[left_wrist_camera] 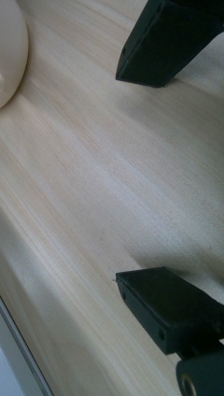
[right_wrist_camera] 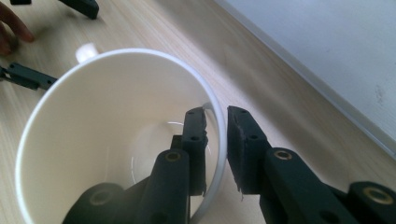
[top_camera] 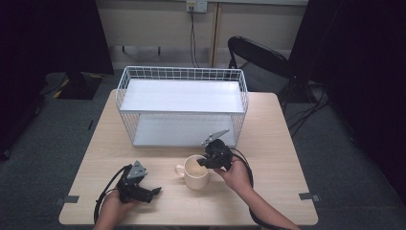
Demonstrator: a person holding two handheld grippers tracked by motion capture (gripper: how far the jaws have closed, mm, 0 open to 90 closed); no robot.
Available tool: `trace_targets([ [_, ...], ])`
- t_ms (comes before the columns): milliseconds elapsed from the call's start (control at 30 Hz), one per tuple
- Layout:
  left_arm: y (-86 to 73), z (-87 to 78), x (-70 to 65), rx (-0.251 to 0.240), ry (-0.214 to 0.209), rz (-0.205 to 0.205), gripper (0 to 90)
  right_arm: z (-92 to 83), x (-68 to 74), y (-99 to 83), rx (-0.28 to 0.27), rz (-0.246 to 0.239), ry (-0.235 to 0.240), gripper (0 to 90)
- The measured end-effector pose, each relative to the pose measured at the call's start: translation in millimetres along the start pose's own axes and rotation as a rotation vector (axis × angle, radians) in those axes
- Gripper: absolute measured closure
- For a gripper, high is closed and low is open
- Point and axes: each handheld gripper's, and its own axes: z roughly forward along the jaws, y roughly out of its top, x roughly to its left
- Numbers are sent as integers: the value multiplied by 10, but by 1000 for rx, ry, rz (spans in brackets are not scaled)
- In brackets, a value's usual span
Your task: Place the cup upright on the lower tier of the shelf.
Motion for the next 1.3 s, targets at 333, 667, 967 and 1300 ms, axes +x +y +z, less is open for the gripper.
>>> trace_targets([
  [333, 0, 0, 0, 0, 0, 0, 44, 6, -26, -52, 27, -30, -17, 822],
  [667, 3, 6, -2, 0, 1, -7, 41, -35, -61, -106, 10, -20, -24, 827],
  [967, 4, 5, -1, 0, 2, -6, 41, -81, -165, -142, -31, 47, -35, 828],
  [1300, 3, 6, -2, -1, 1, -7, 41, -137, -246, -87, -105, 105, -107, 829],
])
